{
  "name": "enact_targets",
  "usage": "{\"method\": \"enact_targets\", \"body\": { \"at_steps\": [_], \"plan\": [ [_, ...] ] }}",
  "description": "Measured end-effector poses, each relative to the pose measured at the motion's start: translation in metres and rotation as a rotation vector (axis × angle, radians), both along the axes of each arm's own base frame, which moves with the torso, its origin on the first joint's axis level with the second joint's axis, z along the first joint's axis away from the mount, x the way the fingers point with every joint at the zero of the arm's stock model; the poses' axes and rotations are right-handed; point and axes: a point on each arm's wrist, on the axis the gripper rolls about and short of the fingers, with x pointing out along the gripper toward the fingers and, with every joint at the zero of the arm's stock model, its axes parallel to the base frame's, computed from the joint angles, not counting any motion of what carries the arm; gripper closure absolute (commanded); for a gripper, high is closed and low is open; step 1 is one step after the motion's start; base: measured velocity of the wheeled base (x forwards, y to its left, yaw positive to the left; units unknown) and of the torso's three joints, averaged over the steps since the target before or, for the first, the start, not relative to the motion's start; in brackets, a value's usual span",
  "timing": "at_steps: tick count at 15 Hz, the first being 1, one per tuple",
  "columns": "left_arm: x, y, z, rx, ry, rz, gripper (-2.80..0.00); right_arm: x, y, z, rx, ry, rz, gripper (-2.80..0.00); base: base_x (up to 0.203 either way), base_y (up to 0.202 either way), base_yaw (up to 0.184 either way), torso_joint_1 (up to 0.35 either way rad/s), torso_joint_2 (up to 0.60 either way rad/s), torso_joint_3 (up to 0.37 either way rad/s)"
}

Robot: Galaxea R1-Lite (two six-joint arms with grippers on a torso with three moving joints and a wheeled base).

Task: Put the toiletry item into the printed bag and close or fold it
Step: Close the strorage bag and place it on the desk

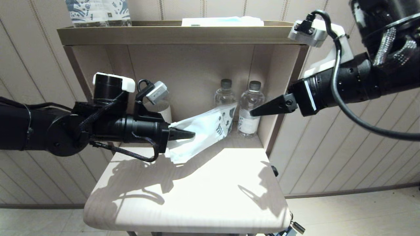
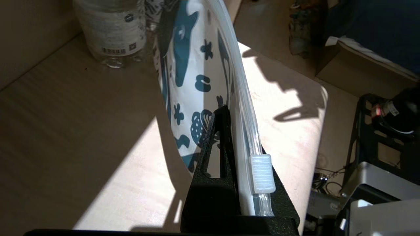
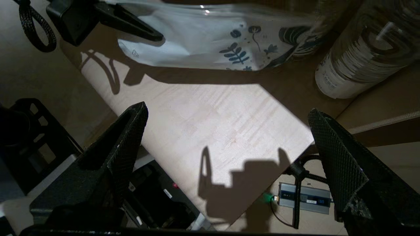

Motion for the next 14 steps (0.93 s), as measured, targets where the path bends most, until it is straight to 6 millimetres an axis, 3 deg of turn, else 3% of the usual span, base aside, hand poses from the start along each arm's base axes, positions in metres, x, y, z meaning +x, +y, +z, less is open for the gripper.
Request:
{"method": "enact_targets", "body": {
  "at_steps": [5, 8, 9, 11, 12, 14],
  "plan": [
    [-0.016, 0.005, 0.008, -0.036, 0.053, -0.107, 0.0, -0.012, 0.03, 0.01, -0.024, -0.048, -0.018, -2.8, 0.0, 0.0, 0.0, 0.0, 0.0, 0.0],
    [-0.028, 0.012, 0.016, -0.1, 0.126, -0.279, 0.0, -0.018, 0.038, 0.014, -0.057, -0.041, 0.026, -2.8, 0.0, 0.0, 0.0, 0.0, 0.0, 0.0],
    [-0.03, 0.014, 0.017, -0.123, 0.139, -0.328, 0.0, -0.02, 0.039, 0.014, -0.088, -0.046, 0.051, 0.0, 0.0, 0.0, 0.0, 0.0, 0.0, 0.0],
    [-0.03, 0.016, 0.017, -0.133, 0.144, -0.348, 0.0, -0.02, 0.04, 0.015, -0.13, -0.095, 0.092, 0.0, 0.0, 0.0, 0.0, 0.0, 0.0, 0.0],
    [-0.029, 0.015, 0.014, -0.13, 0.144, -0.349, 0.0, -0.02, 0.041, 0.015, -0.145, -0.114, 0.104, -2.8, 0.0, 0.0, 0.0, 0.0, 0.0, 0.0],
    [-0.025, 0.013, 0.005, -0.12, 0.149, -0.358, 0.0, -0.021, 0.041, 0.017, -0.171, -0.153, 0.132, -2.8, 0.0, 0.0, 0.0, 0.0, 0.0, 0.0]
  ]
}}
